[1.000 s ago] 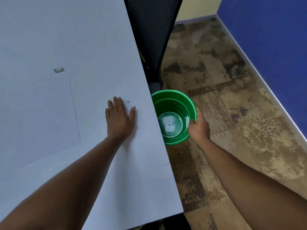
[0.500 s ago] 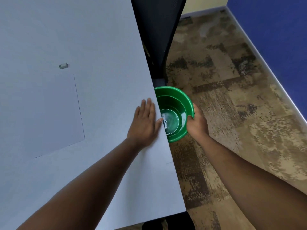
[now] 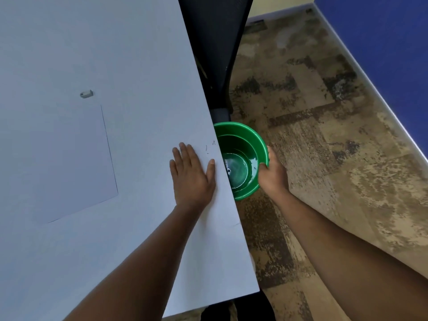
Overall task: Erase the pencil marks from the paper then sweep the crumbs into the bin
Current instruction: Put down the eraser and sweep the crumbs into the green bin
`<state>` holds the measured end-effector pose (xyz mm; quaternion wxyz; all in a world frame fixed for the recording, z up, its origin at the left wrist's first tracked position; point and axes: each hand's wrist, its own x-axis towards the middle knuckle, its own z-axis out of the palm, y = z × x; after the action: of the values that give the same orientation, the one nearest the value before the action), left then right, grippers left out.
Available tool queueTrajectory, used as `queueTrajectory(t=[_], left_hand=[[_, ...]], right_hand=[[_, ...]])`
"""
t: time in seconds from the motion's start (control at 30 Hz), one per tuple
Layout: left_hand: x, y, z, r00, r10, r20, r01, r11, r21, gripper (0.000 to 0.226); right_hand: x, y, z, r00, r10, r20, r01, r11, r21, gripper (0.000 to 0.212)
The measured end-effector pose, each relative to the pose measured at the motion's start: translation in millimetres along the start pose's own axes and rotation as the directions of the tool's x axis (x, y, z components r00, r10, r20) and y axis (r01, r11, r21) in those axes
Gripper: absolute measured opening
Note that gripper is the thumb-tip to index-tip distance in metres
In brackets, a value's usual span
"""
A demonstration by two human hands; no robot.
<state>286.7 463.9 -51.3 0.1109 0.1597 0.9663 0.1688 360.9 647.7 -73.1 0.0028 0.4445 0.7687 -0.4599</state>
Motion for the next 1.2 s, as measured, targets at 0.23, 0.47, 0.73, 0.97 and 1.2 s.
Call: queueTrajectory(t=[0.23,0.47,0.73,0.97,1.2], left_hand=[[-10.2,35.6,14.5,0.972,0.222,0.073,-0.228,0.969,0.091,0.083],[-24.3,57.2,20.8,0.938,0.347,-0.016,-0.347,0.935,-0.068,0.071],[28.4,22.8,5.4,0.997,0.063,0.047,-0.068,0.991,0.111,0.078],[2.5,49.2,27.0,0.919,0.374,0.124,-0.392,0.903,0.176,0.074],[-12.3,53.5,21.0,0.955,0.288,-0.074,-0.291,0.956,-0.038,0.068]], right_hand=[[-5.3,0.7,-0.4,1.000,0.000,-0.003,0.000,1.000,0.003,0.057],[-5.2,6.1,-6.0,0.999,-0.027,-0.023,0.028,0.999,0.030,0.055],[-1.2,8.6,-10.7,1.000,0.011,-0.005,-0.011,1.000,0.025,0.059],[0.3,5.9,-7.7,1.000,-0.002,-0.022,0.003,0.999,0.033,0.057],[4.4,6.1,-15.2,1.000,-0.008,-0.016,0.008,1.000,0.013,0.057]])
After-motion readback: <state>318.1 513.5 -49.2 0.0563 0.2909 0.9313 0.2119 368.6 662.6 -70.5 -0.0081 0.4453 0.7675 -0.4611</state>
